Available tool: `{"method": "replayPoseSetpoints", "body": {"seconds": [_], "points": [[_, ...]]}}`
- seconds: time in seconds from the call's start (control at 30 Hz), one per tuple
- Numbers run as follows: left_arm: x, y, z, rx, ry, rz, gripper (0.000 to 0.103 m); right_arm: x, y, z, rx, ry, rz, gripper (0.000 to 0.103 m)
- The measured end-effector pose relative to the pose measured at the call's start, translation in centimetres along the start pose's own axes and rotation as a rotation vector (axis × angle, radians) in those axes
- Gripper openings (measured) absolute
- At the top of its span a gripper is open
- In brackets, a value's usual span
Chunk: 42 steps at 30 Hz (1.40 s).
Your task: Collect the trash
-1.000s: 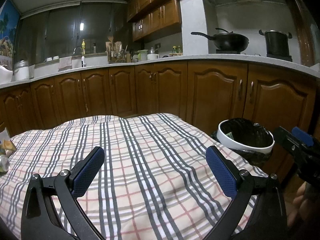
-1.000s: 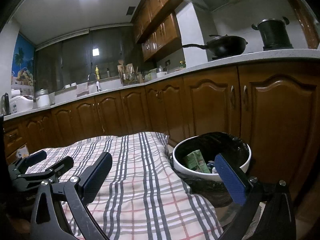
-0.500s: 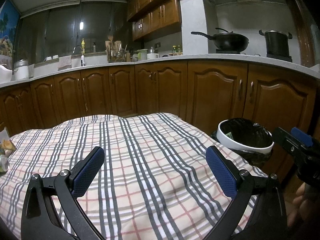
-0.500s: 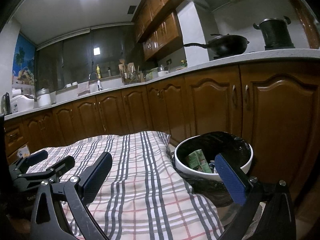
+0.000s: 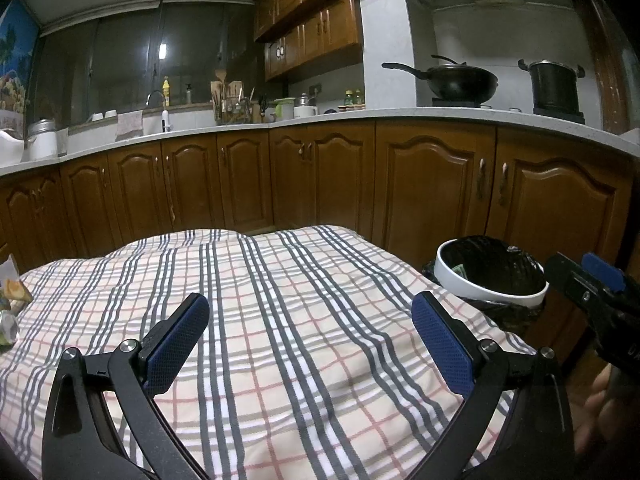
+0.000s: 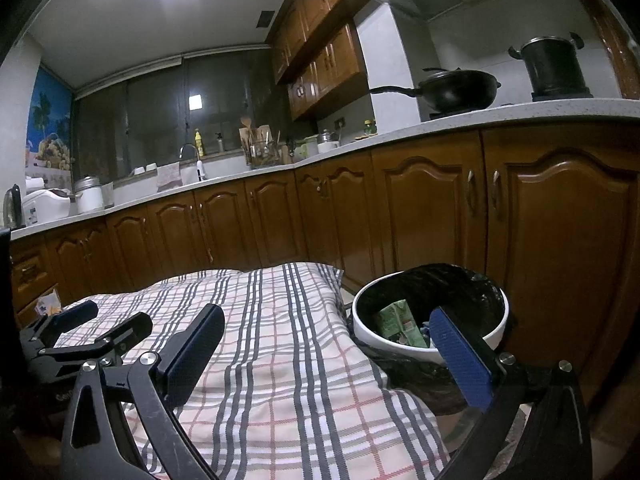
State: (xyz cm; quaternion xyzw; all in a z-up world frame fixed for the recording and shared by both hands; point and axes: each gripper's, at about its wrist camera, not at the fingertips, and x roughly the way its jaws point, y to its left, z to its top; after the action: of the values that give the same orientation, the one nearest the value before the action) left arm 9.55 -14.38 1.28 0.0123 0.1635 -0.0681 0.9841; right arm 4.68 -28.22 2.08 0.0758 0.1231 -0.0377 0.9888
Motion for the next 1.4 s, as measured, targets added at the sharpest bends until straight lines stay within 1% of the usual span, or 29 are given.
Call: {"method": "replayPoseSetpoints", "body": {"seconds": [1.4], "points": [[0.44,0.69,-0.09,0.002,0.006,-0.009,0.103,-0.21,0.42,0.00,0.001,0.005,-0.002,0.103]]}}
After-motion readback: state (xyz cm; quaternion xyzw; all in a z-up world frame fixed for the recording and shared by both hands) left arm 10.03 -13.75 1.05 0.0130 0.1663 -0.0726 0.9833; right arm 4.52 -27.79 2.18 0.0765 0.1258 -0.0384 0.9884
